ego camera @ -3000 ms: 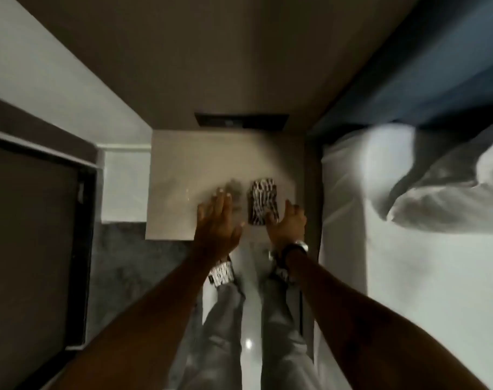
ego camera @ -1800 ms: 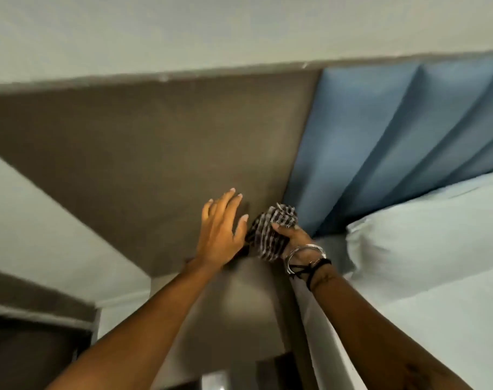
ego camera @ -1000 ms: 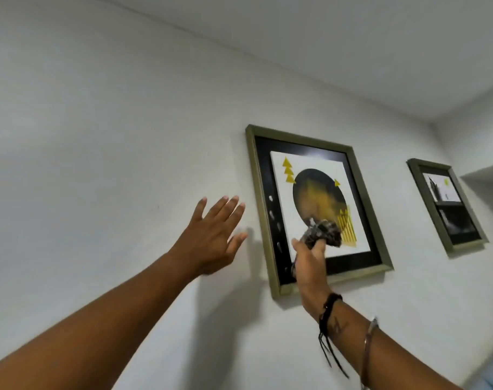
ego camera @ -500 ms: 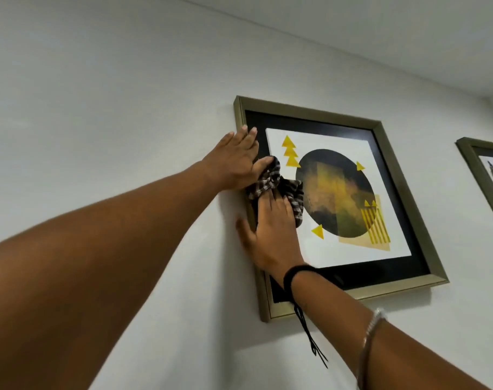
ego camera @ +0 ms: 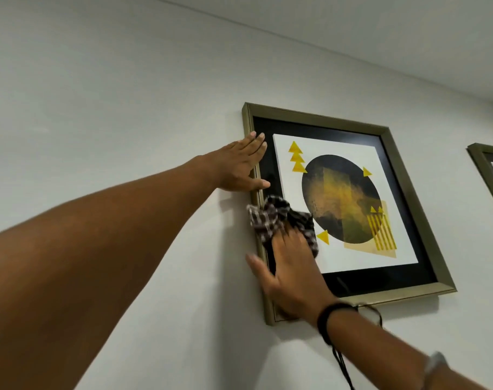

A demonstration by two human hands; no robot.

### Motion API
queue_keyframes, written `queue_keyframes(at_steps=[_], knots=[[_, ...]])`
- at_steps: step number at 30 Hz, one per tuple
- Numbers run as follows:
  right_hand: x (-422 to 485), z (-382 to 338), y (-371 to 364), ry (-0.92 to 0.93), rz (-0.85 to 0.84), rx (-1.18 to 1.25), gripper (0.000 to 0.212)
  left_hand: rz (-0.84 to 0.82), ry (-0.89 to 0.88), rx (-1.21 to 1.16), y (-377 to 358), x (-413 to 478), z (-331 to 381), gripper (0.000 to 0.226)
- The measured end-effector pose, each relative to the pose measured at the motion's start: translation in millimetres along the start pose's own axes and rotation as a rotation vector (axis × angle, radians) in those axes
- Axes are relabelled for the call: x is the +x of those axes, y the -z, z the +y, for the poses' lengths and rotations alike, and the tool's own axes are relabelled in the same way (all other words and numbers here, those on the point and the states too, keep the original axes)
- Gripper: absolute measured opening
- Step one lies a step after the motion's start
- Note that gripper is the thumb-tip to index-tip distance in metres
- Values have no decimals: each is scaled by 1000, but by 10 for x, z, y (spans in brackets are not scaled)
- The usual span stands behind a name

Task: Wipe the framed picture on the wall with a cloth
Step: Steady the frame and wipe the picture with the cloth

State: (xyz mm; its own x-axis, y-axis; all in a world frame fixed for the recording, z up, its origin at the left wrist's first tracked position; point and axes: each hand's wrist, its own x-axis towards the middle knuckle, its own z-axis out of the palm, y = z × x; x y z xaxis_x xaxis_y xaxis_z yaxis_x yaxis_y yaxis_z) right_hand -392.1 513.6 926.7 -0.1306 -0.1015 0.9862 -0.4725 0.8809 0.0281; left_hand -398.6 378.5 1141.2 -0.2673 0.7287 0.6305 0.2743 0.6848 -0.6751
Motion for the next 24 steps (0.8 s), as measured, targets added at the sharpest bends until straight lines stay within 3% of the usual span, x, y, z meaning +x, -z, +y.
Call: queue_keyframes(at_steps=[6,13,20,24], knots=[[327,-95,44,-54,-5,-17,82,-3,18,23,9,0,56,85],[-542,-48,-71,61,-19,0,78,-79,58,63,33,-18,106,125],[-1134,427,170,113,-155,-229,56,-139,137,135,111,75,193,141],[-1176,638,198,74,-87,-237,52,-142,155,106,73,55,194,139]])
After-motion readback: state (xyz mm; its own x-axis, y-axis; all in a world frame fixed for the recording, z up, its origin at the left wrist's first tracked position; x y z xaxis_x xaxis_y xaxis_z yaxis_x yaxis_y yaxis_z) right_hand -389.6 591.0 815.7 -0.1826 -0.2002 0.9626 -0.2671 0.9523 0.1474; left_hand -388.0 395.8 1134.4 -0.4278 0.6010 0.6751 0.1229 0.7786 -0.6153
